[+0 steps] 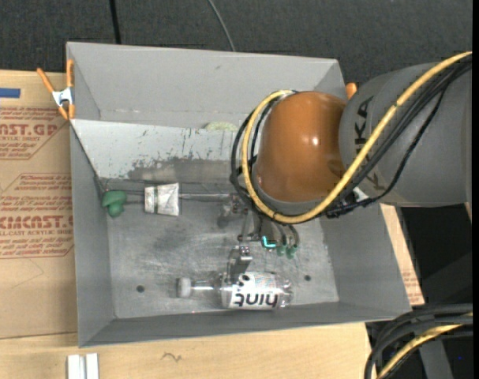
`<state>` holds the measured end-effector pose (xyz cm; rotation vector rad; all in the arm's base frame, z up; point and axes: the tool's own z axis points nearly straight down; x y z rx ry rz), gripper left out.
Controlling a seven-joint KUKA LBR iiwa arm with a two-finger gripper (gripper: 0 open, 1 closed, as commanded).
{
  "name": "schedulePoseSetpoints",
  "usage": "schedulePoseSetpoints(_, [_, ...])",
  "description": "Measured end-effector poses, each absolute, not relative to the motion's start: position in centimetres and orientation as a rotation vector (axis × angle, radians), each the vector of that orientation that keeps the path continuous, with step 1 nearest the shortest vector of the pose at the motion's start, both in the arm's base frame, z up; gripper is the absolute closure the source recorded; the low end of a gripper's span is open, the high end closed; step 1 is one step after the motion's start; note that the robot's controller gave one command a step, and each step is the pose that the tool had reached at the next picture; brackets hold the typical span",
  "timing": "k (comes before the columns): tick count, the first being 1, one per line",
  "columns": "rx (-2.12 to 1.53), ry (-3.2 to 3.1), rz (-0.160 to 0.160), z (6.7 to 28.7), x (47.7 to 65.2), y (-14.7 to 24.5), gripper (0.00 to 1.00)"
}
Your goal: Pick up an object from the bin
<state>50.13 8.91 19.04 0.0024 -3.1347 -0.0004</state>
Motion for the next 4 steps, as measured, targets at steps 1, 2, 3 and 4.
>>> schedulePoseSetpoints(1, [0.000,-3.142,-0.001,19.4,50.3,8.9,0.00])
schedulePoseSetpoints(2, [0.199,-3.138,-0.001,13.7,49.4,10.6,0.00])
schedulePoseSetpoints(3, [0.567,-3.089,-0.001,11.2,48.0,13.6,0.00])
schedulePoseSetpoints(4, [0.290,-3.128,-0.002,12.9,48.0,13.8,0.00])
